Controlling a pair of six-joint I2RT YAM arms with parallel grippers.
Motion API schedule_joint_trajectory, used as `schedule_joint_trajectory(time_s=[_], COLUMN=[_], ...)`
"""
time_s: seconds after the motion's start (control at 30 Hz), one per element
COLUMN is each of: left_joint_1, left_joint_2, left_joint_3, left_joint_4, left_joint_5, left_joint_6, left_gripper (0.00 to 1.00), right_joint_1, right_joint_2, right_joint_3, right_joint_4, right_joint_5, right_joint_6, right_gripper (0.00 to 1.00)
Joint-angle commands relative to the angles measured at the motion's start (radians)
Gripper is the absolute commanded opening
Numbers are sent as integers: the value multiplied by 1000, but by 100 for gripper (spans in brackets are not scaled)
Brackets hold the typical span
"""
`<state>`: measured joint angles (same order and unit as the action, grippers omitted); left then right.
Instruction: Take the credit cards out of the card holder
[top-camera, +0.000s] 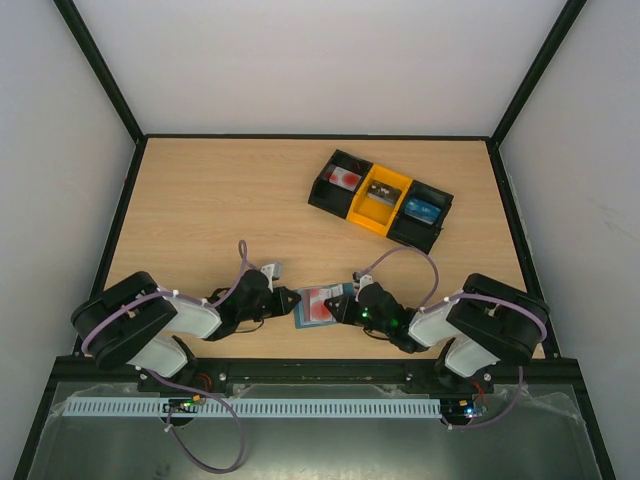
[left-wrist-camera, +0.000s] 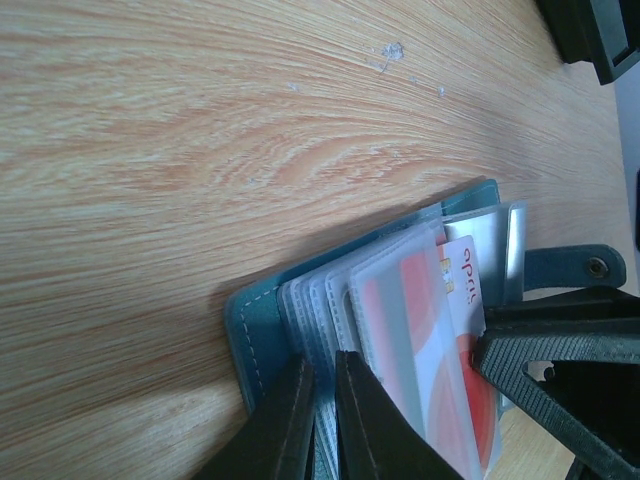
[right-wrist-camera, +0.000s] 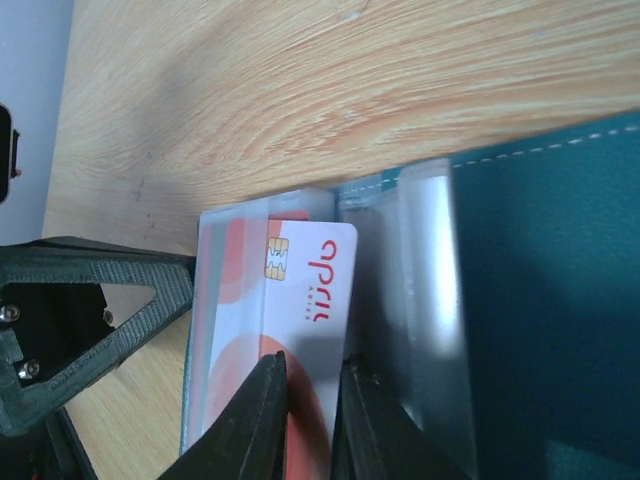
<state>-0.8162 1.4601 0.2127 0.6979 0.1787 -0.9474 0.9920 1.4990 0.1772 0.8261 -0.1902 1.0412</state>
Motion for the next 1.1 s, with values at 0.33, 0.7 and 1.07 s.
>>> schedule_joint_trajectory(time_s=[0.33, 0.7, 1.07], left_joint_1=[-4, -4, -5], left_joint_2=[16, -37, -314], left_joint_3=[-4, 65, 227], left_joint_4=[-148, -240, -500], left_joint_5=[-35, -27, 32], left_joint_6=[8, 35, 96], left_gripper=[9, 15, 56], right_joint_1=[-6, -7, -7], right_joint_2=[-196, -419, -748], right_joint_3=[-35, -11, 54], right_joint_4=[-230, -431, -729], right_joint_5=[162, 194, 107], right_joint_6=[-22, -69, -182], right_gripper=[2, 2, 2])
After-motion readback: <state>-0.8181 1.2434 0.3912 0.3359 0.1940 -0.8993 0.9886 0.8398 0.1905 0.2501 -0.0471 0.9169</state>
